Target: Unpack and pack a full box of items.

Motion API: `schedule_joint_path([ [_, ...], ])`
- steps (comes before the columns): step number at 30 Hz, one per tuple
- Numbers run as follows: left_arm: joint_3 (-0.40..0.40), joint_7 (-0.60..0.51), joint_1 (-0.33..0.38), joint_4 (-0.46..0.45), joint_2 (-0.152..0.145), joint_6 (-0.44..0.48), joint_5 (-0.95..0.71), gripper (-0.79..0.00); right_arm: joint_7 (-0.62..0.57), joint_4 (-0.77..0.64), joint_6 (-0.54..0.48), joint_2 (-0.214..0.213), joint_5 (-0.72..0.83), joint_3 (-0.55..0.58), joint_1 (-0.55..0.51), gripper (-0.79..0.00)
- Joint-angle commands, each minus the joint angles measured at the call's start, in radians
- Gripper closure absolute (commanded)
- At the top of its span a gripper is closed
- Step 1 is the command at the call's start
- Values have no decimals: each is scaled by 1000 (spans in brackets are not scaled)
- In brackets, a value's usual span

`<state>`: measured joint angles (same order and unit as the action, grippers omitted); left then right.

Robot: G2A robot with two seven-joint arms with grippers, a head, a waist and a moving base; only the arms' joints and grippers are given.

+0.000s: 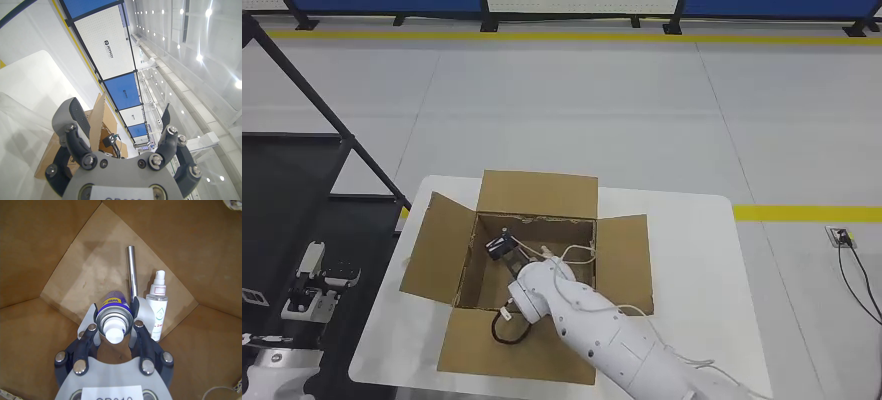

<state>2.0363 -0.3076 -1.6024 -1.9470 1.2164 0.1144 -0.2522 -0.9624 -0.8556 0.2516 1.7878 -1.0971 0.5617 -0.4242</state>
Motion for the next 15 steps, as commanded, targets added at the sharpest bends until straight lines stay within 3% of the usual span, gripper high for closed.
schedule_joint_path([
  [1, 0, 0, 0, 0, 0, 0, 0, -785, 2, 3, -2, 8, 4, 3, 4, -662],
  [6, 0, 0, 0, 0, 0, 0, 0, -785, -21, -53, -17, 10, 1, 25, 1, -785],
  [11, 0, 0, 0, 0, 0, 0, 0, -785, -57, -222, -26, -19, -22, 97, -42, -785],
  [15, -7, 0, 0, -2, 0, -1, 11, -785, -99, -479, -24, -68, -78, 215, -132, -785],
])
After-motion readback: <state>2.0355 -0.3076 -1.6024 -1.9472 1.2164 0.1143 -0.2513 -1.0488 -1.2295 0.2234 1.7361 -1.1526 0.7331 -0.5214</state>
